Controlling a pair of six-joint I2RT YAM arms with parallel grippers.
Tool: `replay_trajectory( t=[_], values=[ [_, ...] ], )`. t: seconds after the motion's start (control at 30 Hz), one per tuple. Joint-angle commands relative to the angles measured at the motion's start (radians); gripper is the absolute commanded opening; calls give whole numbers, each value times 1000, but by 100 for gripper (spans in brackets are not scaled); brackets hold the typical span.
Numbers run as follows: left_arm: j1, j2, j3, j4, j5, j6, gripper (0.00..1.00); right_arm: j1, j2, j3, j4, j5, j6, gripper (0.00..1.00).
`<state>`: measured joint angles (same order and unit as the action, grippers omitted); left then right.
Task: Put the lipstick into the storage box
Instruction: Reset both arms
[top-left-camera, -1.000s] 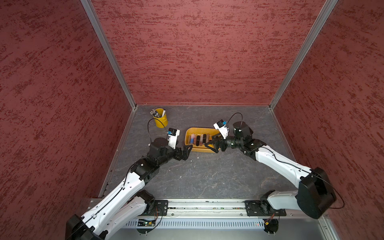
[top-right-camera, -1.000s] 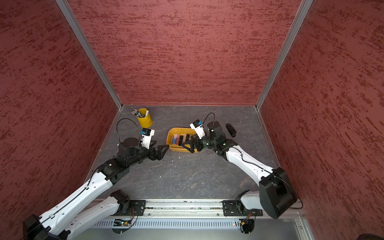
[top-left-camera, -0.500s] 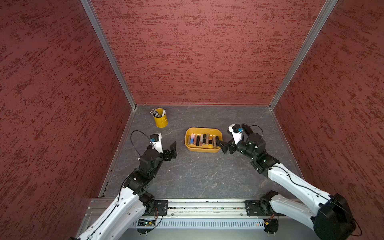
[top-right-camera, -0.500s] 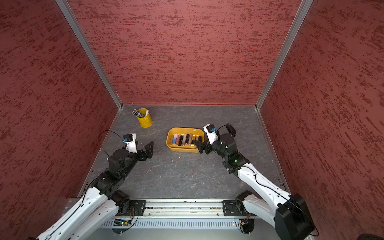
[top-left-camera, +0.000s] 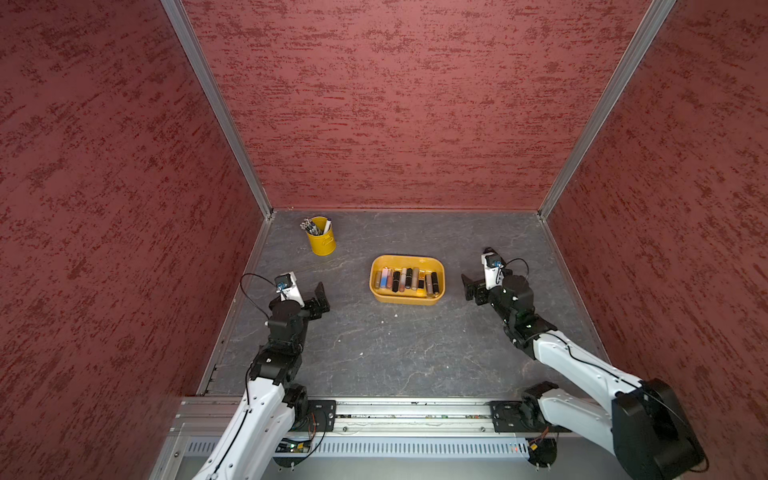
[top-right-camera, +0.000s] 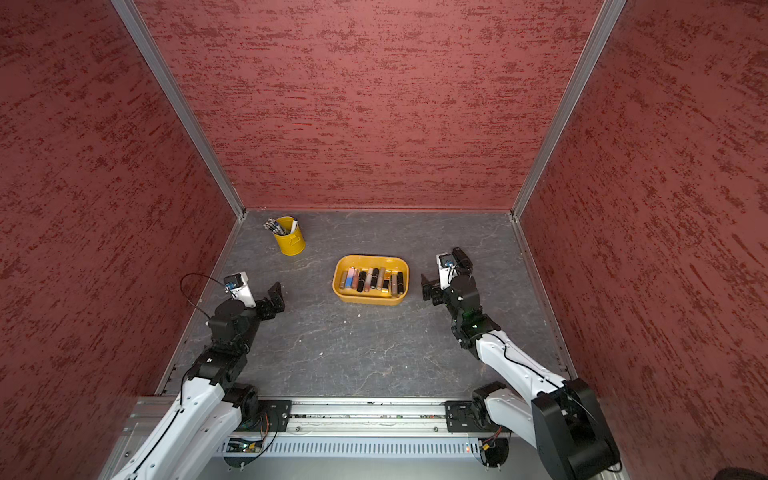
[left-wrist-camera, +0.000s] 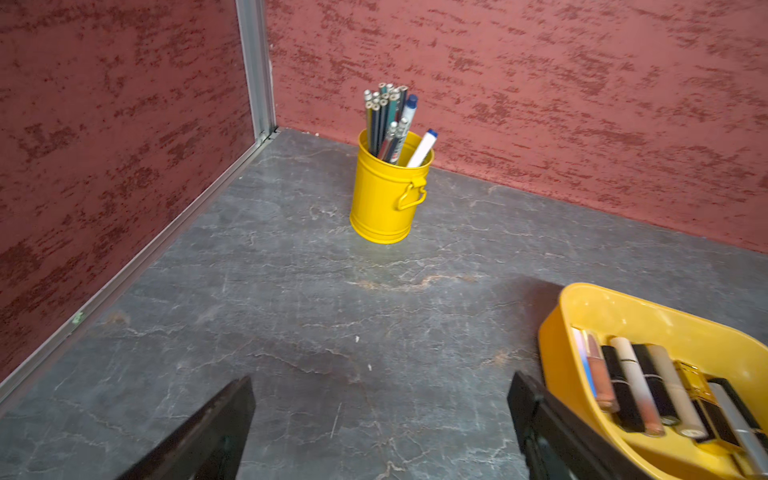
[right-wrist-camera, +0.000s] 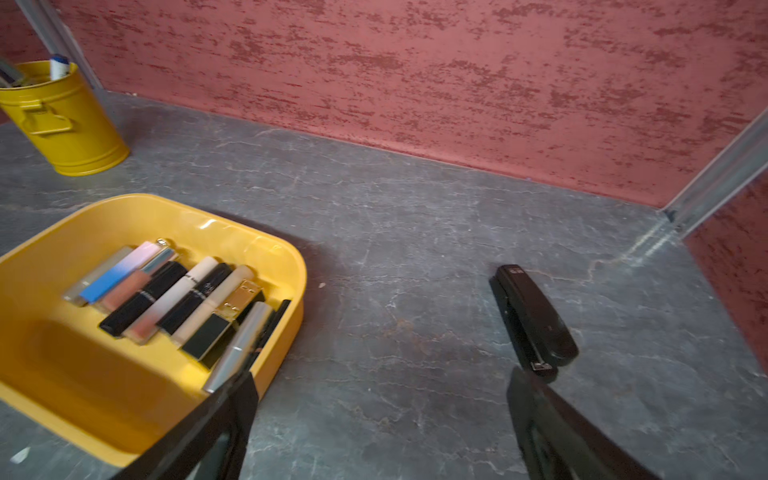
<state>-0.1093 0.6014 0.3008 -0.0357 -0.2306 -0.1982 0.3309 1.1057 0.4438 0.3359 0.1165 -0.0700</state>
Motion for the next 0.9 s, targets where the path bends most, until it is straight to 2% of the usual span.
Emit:
replay_trajectory(
  t=[0.0, 0.3, 0.57, 0.7, 0.87],
  values=[
    [67, 48, 1, 102, 78, -18, 100, -28, 22, 9, 87, 62, -22, 98],
    [156, 185, 1, 237, 112, 24, 100, -164, 130, -62, 256, 23, 55, 98],
    [185, 310, -18, 412, 157, 85, 100, -191, 247, -40, 356, 29, 12, 98],
    [191, 440, -22, 546, 160, 100, 100, -196, 276, -32, 390, 26, -20, 98],
    [200, 620, -5, 715, 228, 117, 100, -204, 323, -51, 477, 17, -34, 98]
  ],
)
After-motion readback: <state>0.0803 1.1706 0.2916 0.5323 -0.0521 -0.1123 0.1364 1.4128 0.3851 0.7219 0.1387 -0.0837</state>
